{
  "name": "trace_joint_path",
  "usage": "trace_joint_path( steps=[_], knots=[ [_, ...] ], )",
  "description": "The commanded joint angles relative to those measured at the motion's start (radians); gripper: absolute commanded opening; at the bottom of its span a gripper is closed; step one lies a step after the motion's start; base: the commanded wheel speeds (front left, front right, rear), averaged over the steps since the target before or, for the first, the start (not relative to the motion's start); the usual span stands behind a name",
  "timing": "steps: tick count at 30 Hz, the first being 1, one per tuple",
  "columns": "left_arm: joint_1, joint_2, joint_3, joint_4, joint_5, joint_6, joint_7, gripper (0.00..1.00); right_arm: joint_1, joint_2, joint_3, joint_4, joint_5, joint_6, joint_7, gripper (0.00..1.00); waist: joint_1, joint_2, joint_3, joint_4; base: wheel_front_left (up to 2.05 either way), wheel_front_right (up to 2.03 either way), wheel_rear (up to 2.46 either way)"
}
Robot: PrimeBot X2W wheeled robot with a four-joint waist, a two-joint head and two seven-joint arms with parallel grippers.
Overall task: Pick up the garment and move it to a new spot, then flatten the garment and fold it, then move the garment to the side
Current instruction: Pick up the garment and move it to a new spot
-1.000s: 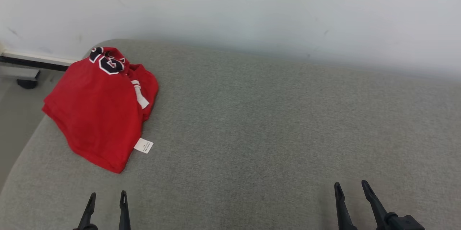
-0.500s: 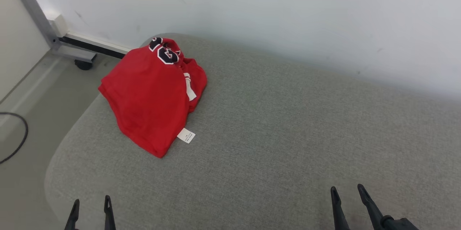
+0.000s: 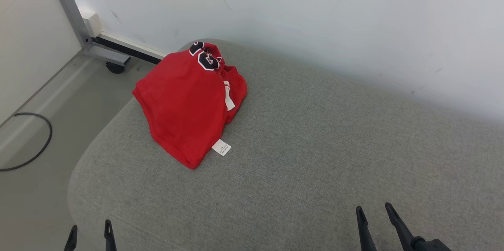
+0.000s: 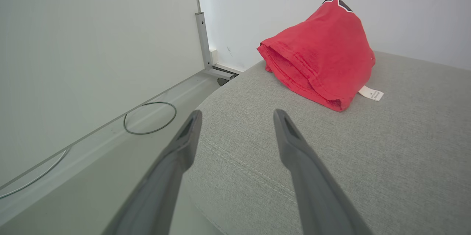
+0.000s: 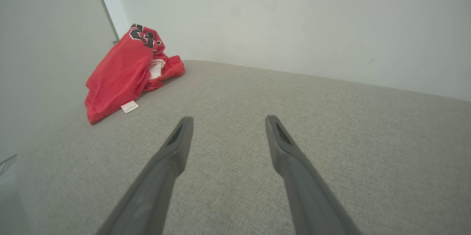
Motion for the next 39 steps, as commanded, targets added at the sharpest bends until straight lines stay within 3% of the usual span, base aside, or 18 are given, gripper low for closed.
trace_joint_path(
  steps=[1,13,24,28,31,39],
  knots=[
    [-0.004,-0.001,0.007,0.000,0.001,0.001,-0.004,1.00,0.007,0.001,0.004,0.002,0.004,-0.002,-0.004,1.00,0.0000,0.0000,0.001,-0.002,0.00,0.00,0.00],
    [-0.075,-0.002,0.039,0.004,-0.037,-0.002,-0.004,1.00,-0.027,0.001,0.006,0.003,-0.015,-0.002,-0.004,1.00,0.0000,0.0000,0.034,-0.055,0.00,0.00,0.00],
    [-0.321,0.062,0.118,0.075,-0.083,-0.045,-0.003,1.00,-0.117,0.001,0.011,-0.005,-0.039,-0.002,-0.004,1.00,0.0000,0.0000,0.132,-0.204,0.00,0.00,0.00],
    [-0.485,0.134,0.129,0.164,-0.127,-0.059,-0.003,1.00,-0.166,0.001,0.001,-0.011,-0.036,-0.002,-0.004,1.00,0.0000,0.0000,0.197,-0.287,0.00,0.00,0.00],
    [-0.541,0.156,0.097,0.199,-0.162,-0.063,-0.003,1.00,-0.179,0.001,-0.004,-0.015,-0.027,-0.002,-0.004,1.00,0.0000,0.0000,0.217,-0.315,0.00,0.00,0.00],
    [-0.743,0.369,-0.057,0.337,-0.355,-0.060,0.000,1.00,-0.232,0.001,-0.009,-0.028,0.007,-0.002,-0.004,1.00,0.0000,0.0000,0.311,-0.423,0.00,0.00,0.00]
  ],
)
